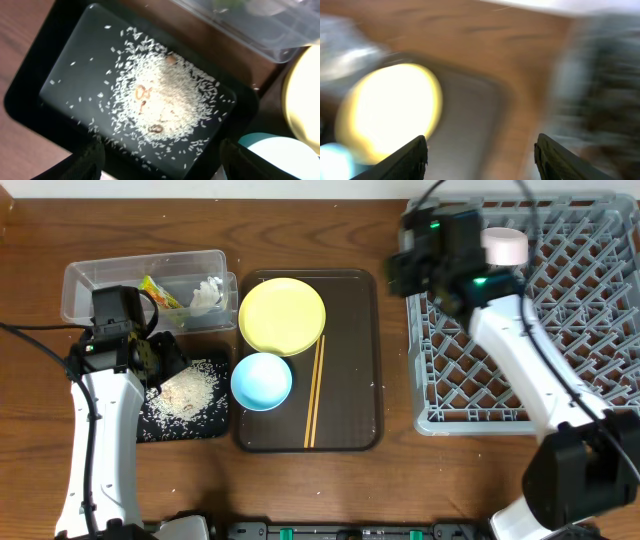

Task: Sort waste into correct bins and load items into the dishwasher rack
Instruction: 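Place the pink bowl inverted in the rack and withdraw right gripper, then grasp the light-blue bowl rim with the right gripper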

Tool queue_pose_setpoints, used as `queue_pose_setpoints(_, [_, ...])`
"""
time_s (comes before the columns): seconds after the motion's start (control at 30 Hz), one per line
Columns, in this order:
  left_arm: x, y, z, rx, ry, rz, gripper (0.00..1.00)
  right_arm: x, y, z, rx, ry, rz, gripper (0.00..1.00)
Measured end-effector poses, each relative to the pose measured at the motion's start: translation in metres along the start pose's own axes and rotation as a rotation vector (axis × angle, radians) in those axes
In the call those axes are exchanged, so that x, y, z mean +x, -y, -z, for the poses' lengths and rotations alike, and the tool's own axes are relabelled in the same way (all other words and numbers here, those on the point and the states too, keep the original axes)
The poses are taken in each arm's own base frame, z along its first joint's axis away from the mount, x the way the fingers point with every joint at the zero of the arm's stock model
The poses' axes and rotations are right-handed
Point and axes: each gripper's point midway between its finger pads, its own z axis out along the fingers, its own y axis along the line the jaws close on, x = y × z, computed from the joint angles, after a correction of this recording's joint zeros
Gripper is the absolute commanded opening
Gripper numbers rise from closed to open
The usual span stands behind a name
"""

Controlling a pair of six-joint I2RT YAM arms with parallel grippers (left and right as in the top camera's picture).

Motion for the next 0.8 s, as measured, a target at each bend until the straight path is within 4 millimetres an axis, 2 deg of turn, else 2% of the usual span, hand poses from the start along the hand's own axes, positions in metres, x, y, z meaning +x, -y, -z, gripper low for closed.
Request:
queue_pose_setpoints(0.13, [0.004, -0.012, 0.000, -0.044, -0.017, 0.054, 0.80, 0.031, -0.077, -0.016, -0.194, -0.109, 0.023, 0.66])
queue_pose_setpoints(0.23, [0.002, -0.027, -0.001, -0.076, -0.019, 0.122, 0.82, 0.066, -0.117, -0.031, -0.252, -0.217, 0.036, 0.66])
queue_pose_setpoints(0.3, [0.001, -0.038, -0.001, -0.095, -0.024, 0.165, 0.82, 0.090, -0.136, -0.042, -0.271, -0.290, 0.041, 0.65])
queue_pose_setpoints(0.43, [0.000, -0.049, -0.002, -0.113, -0.027, 0.209, 0.82, 0.125, -0.157, -0.059, -0.283, -0.385, 0.044, 0.61])
queue_pose_setpoints(0.67, [-0.001, -0.050, -0.002, -0.112, -0.027, 0.213, 0.82, 0.165, -0.173, -0.080, -0.257, -0.485, 0.016, 0.54])
queue_pose_setpoints(0.8, [-0.001, -0.050, -0.002, -0.112, -0.027, 0.213, 0.82, 0.184, -0.175, -0.091, -0.236, -0.529, 0.007, 0.35])
